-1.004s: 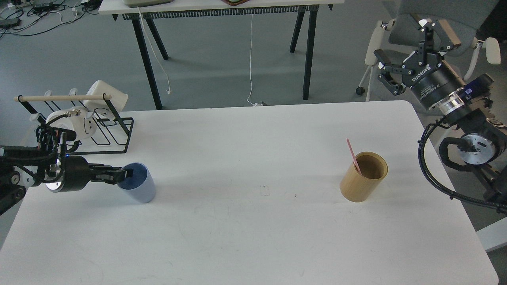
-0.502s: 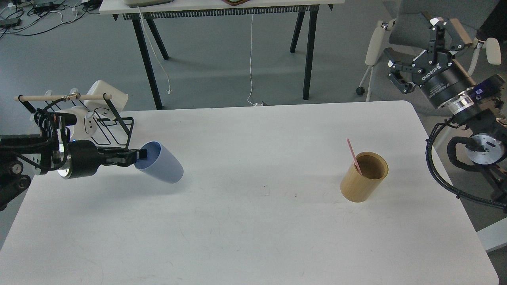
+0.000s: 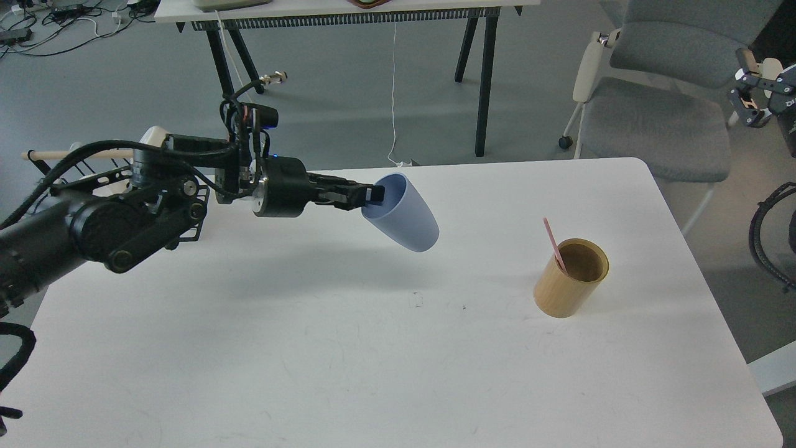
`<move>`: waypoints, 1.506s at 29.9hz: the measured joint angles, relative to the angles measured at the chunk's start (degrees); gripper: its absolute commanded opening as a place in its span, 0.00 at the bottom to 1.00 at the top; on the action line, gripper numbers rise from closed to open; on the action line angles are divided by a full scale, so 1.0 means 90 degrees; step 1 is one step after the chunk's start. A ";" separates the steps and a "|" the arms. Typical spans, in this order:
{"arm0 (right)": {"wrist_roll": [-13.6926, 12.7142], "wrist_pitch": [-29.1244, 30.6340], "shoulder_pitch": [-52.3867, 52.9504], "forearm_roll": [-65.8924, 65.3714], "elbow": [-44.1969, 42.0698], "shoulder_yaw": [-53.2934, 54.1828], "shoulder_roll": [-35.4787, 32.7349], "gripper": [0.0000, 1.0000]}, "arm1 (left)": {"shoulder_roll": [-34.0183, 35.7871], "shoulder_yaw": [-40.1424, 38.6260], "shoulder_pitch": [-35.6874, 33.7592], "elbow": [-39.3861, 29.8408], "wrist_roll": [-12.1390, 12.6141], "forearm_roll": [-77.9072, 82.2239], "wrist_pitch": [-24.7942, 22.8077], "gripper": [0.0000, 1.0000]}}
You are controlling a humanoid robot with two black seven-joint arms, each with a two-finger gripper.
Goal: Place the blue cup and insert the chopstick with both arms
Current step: 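Lift the blue cup with the left gripper and carry it toward the tan cup, then set the blue cup down beside the tan cup with the left gripper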
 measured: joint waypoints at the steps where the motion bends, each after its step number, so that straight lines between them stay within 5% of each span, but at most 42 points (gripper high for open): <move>1: 0.0000 0.0000 0.0000 0.0022 -0.0014 0.0000 -0.0024 0.99 | -0.0153 0.0123 -0.0037 0.0188 0.0000 0.0188 0.0031 0.01; 20: 0.0000 0.0000 -0.0132 0.0049 -0.0072 -0.0067 -0.0031 0.99 | -0.1741 0.0373 -0.0036 0.1045 0.0000 0.2221 0.0077 0.01; 31: 0.0000 0.0000 -0.0208 0.0049 -0.0072 -0.0048 -0.0031 0.99 | -0.2437 0.0345 -0.0166 0.2303 -0.0002 0.2826 0.0321 0.02; 38: 0.0000 0.0000 -0.0262 0.0049 -0.0077 -0.0047 -0.0031 0.99 | -0.2440 0.0303 -0.0190 0.2251 0.0005 0.2795 0.0282 0.03; 45: 0.0000 0.0000 -0.0278 0.0049 -0.0078 -0.0069 -0.0031 0.99 | -0.2443 -0.0136 -0.0190 0.1412 0.0002 0.2661 -0.0085 0.04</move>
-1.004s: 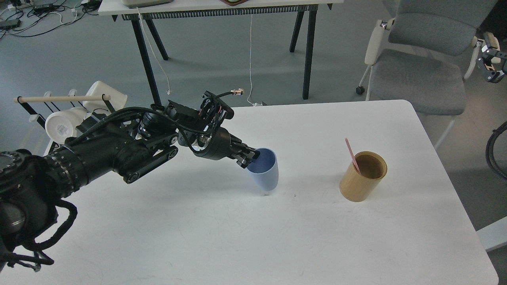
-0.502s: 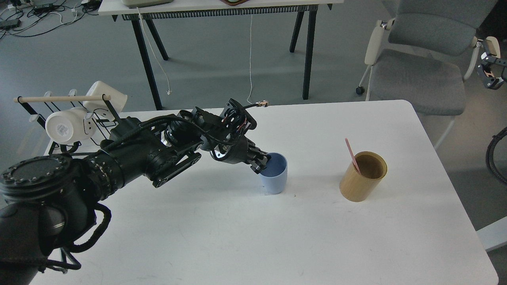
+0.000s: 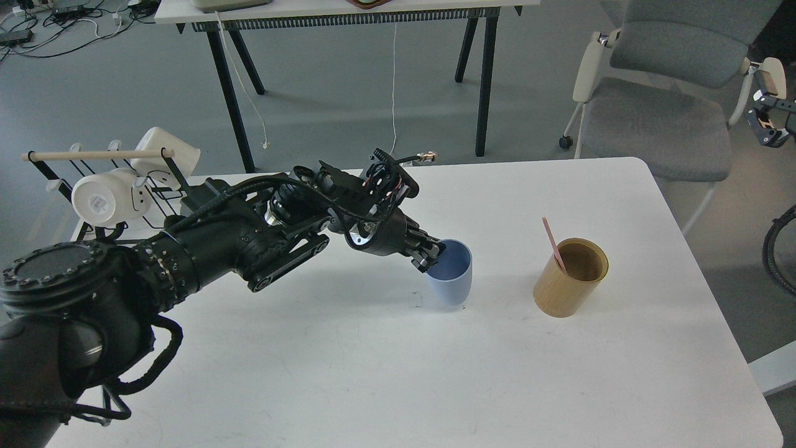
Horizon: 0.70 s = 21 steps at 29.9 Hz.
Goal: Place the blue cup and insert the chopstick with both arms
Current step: 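Set the blue cup down beside the tan cup with the left gripper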
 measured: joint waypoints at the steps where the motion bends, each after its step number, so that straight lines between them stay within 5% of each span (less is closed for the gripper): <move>1: 0.0000 0.0000 -0.0002 0.0000 -0.0001 -0.0001 0.0000 0.99 | 0.0000 -0.0083 0.0000 -0.0090 -0.0001 0.0000 -0.0049 0.04; 21: 0.0000 0.0000 -0.0116 0.0000 0.0004 -0.0008 0.0017 0.99 | 0.0003 -0.0173 0.0081 -0.0033 -0.0002 0.0493 0.0196 0.05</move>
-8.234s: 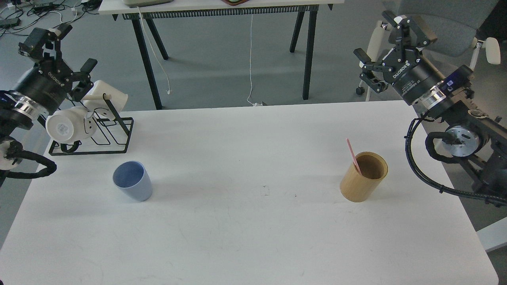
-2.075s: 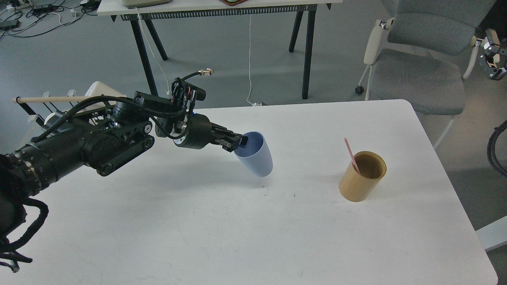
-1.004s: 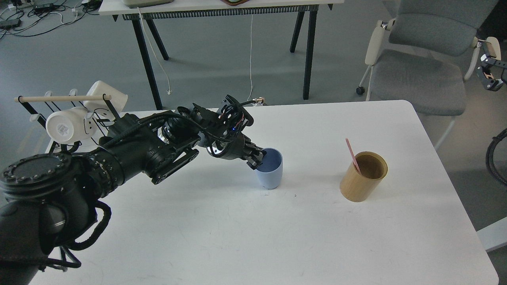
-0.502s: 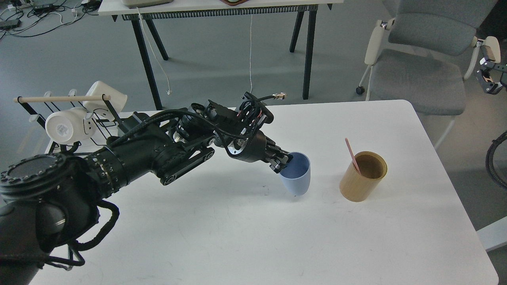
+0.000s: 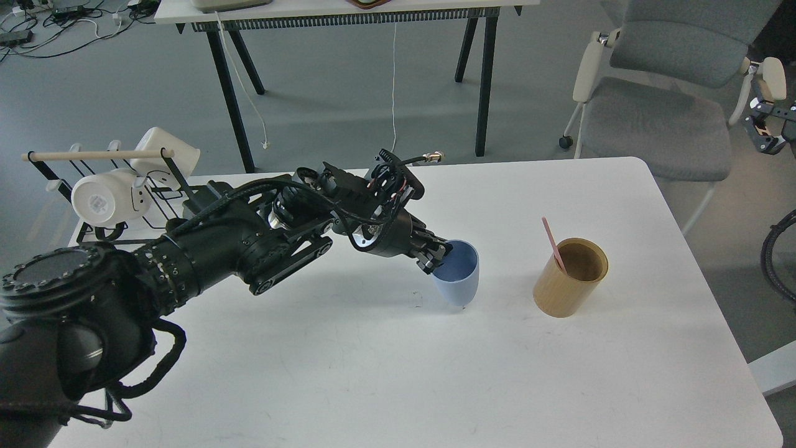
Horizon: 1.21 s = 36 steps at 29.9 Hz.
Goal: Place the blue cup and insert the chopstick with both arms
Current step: 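Set the blue cup down beside the tan cup with the left gripper, then release the blue cup and raise the left gripper away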
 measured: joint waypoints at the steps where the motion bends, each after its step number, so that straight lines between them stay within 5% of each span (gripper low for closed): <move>1: 0.0000 0.0000 -0.0004 0.0000 -0.0002 0.0000 0.0000 0.99 | 0.0000 -0.0005 -0.0014 0.0000 0.0000 0.0027 0.0015 0.05; 36: 0.0000 0.0000 -0.0199 0.0000 0.0004 0.0015 0.0002 0.99 | -0.0001 0.0073 0.0065 0.0144 0.0000 0.0062 0.0074 0.14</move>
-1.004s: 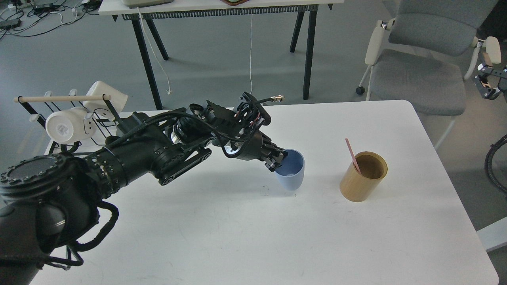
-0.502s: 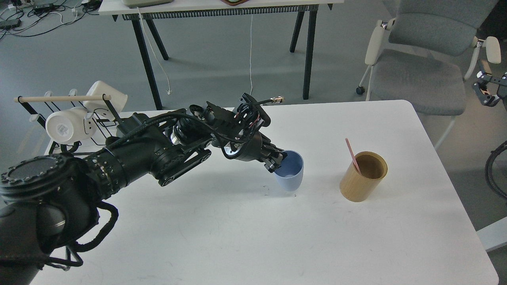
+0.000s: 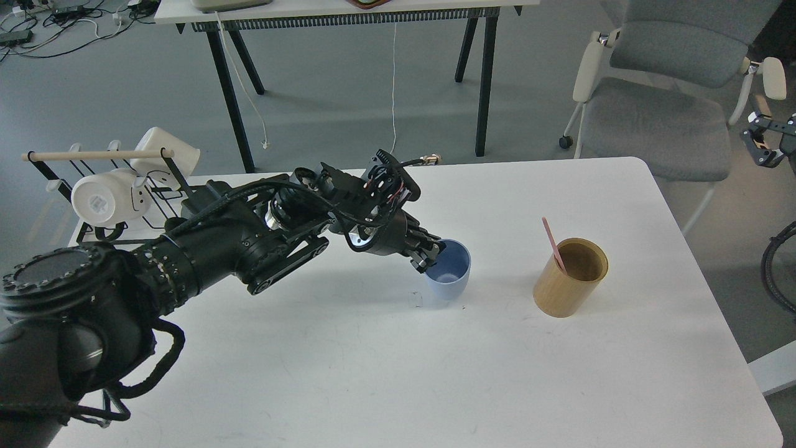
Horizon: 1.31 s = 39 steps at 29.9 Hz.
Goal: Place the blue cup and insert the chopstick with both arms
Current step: 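Release the blue cup and raise the left gripper away, then move the right gripper to the pink stick in the tan cup and grasp it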
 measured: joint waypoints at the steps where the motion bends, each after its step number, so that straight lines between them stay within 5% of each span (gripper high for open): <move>1: 0.0000 0.0000 0.0001 0.0000 0.0000 0.0000 0.0000 0.99 | 0.0000 0.0002 0.0007 0.0001 0.0000 0.0000 0.0000 0.15; 7: 0.0000 0.0000 0.0003 0.0000 0.0000 -0.0007 0.0000 0.99 | 0.0000 0.0019 0.0044 0.0001 0.0000 0.0000 -0.0001 0.26; 13: 0.0000 0.0000 0.0003 -0.0008 0.0025 -0.0045 0.0000 0.99 | 0.0000 -0.0141 0.0049 0.0001 0.0000 0.0000 -0.0029 0.48; 21: 0.0000 0.0000 0.0178 -0.0294 0.0080 -0.0880 -0.0090 0.99 | 0.0029 -0.0629 0.0021 -0.0027 0.0000 -0.0564 -0.0077 0.55; 28: 0.0000 0.0000 0.0704 -0.2435 0.0730 -0.1107 -0.0570 0.99 | 0.0757 -0.0838 0.0025 -0.0121 0.0001 -0.3327 0.0001 0.61; 34: 0.0001 -0.0078 0.0798 -0.4720 0.2501 -0.1111 -0.1401 0.99 | 0.1569 -0.1133 0.0259 -0.0208 0.0002 -0.6497 -0.0012 0.65; 39: 0.0001 -0.1746 0.0434 -0.7033 0.3787 -0.1224 -0.1936 0.99 | 0.2082 -0.1155 0.0455 -0.0729 0.0002 -0.8639 -0.0289 0.67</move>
